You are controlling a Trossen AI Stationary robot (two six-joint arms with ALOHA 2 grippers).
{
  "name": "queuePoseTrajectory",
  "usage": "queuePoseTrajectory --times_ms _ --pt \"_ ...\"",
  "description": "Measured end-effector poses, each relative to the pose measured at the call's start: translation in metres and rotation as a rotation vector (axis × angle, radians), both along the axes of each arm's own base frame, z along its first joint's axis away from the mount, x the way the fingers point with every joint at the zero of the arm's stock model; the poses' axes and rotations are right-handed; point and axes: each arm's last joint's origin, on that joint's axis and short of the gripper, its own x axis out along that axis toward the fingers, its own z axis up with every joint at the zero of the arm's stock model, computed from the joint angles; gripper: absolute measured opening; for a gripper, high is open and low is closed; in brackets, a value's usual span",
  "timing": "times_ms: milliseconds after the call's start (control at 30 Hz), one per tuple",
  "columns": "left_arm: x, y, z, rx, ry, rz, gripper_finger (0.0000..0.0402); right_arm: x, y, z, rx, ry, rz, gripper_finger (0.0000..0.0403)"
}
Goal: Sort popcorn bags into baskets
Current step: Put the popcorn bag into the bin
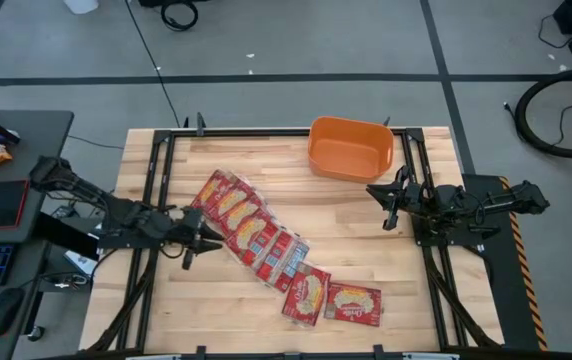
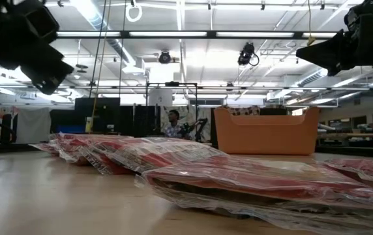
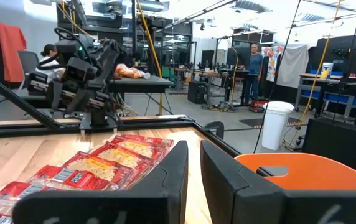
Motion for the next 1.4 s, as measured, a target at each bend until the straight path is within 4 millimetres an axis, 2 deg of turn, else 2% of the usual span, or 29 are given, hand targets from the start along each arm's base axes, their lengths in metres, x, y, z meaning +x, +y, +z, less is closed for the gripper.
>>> queuePoseTrajectory --times_ms 200,567,900,1100,1267,1400 --pt "0.019 0.006 0.003 -0.009 0.075 0.078 0.0117 0.000 0.000 0.000 0.000 0.000 0.000 0.0048" --pt "0.050 0.021 0.002 -0.037 0.199 0.112 0.0117 -0.001 0.000 0.006 0.007 -0.061 0.000 0.0048" --pt "0.068 0.047 -0.019 -0.111 0.357 0.093 0.0117 -0.007 0.000 0.026 0.086 -0.304 0.044 0.0048" --pt "0.076 0.057 -0.031 -0.196 0.442 0.151 0.0117 -0.005 0.001 0.025 0.084 -0.298 0.069 0.0048" --pt "0.095 0.056 -0.021 -0.150 0.421 0.050 0.0117 0.004 0.003 0.018 0.114 -0.222 0.114 0.0048" --pt "0.112 0.046 -0.011 0.025 0.417 -0.070 0.0117 0.012 0.004 0.013 0.149 -0.176 0.116 0.0048"
